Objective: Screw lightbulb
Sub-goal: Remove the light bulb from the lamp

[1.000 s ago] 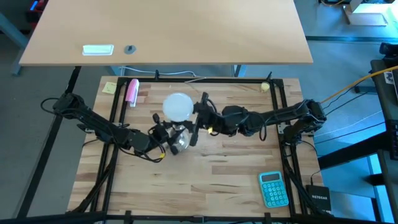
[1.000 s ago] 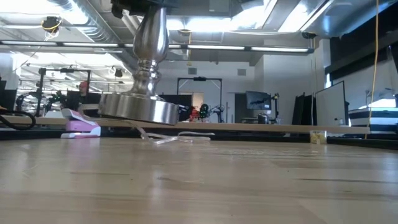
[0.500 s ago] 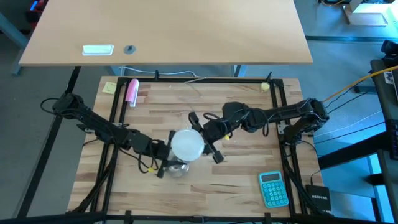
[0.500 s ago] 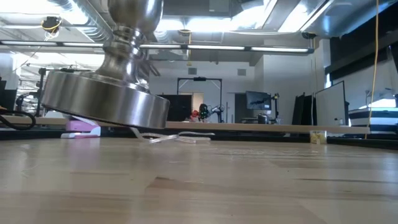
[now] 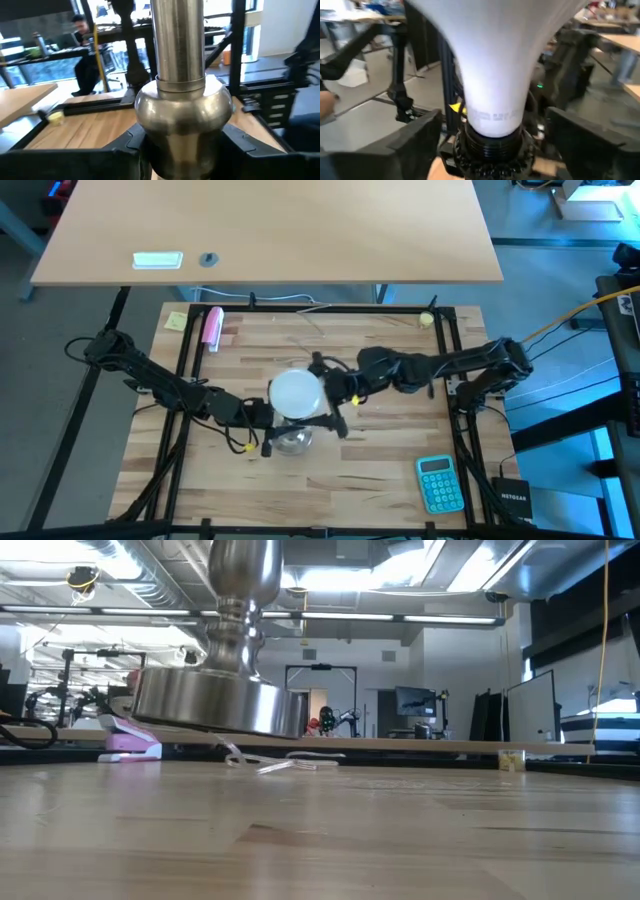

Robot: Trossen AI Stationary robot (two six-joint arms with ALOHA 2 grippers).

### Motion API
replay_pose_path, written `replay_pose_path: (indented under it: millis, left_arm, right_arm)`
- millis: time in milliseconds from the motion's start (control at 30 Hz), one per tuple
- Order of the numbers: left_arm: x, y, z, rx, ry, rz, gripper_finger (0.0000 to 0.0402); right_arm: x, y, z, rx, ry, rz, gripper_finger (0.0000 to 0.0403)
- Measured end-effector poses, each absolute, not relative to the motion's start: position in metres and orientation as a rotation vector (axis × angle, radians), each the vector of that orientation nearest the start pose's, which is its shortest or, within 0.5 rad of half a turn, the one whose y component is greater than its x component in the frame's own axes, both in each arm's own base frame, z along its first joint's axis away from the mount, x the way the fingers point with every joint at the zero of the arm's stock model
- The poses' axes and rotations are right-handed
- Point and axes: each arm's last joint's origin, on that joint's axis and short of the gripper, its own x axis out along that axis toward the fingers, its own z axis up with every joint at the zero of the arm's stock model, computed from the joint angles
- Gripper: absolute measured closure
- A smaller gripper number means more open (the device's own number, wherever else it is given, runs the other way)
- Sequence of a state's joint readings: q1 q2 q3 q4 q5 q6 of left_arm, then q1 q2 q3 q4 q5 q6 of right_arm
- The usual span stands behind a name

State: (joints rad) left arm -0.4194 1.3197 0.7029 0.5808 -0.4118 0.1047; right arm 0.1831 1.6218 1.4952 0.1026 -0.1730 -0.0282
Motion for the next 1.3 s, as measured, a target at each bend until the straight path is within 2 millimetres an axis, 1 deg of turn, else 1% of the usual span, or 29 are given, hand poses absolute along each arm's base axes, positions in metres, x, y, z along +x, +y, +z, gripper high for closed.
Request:
replay_pose_path:
  millis: [67,133,267,400,500,600,767,900,1033,1100,1167,1200,1300]
  left_arm:
    - [0.263,-0.105,0.263,0.117,0.030,0.006,0.0272]
    - [0.263,-0.104,0.264,0.113,0.027,0.048,0.0272]
    - [0.262,-0.100,0.263,0.115,0.041,0.192,0.0272]
    - [0.261,-0.095,0.263,0.117,0.047,0.362,0.0272]
    - [0.259,-0.092,0.263,0.101,0.054,0.503,0.0272]
    - [0.258,-0.089,0.261,0.112,0.073,0.586,0.0272]
    - [0.258,-0.089,0.259,0.115,0.087,0.598,0.0272]
    - [0.258,-0.089,0.259,0.113,0.085,0.595,0.0272]
    - [0.258,-0.089,0.259,0.119,0.088,0.597,0.0272]
    - [0.258,-0.089,0.258,0.117,0.088,0.598,0.0272]
    - [0.258,-0.089,0.258,0.123,0.095,0.597,0.0272]
    - [0.258,-0.089,0.257,0.125,0.098,0.596,0.0272]
    - [0.258,-0.089,0.257,0.129,0.102,0.596,0.0272]
  right_arm:
    - [0.363,0.071,0.398,-0.016,0.071,0.307,0.0027]
    - [0.352,0.068,0.403,0.000,0.116,0.255,0.0018]
    - [0.333,0.065,0.407,0.015,0.208,0.120,0.0019]
    - [0.327,0.068,0.406,-0.014,0.239,-0.014,0.0029]
    - [0.335,0.070,0.408,-0.023,0.164,-0.080,0.0038]
    - [0.350,0.070,0.407,-0.013,0.071,-0.172,0.0047]
    - [0.376,0.065,0.399,-0.001,-0.064,-0.266,0.0060]
    - [0.394,0.057,0.387,0.018,-0.120,-0.319,0.0066]
    - [0.402,0.050,0.385,0.032,-0.179,-0.305,0.0068]
    - [0.402,0.050,0.385,0.026,-0.178,-0.303,0.0071]
    - [0.402,0.050,0.384,0.020,-0.172,-0.305,0.0085]
    - [0.402,0.051,0.384,0.017,-0.170,-0.305,0.0099]
    - [0.402,0.055,0.384,-0.006,-0.162,-0.294,0.0161]
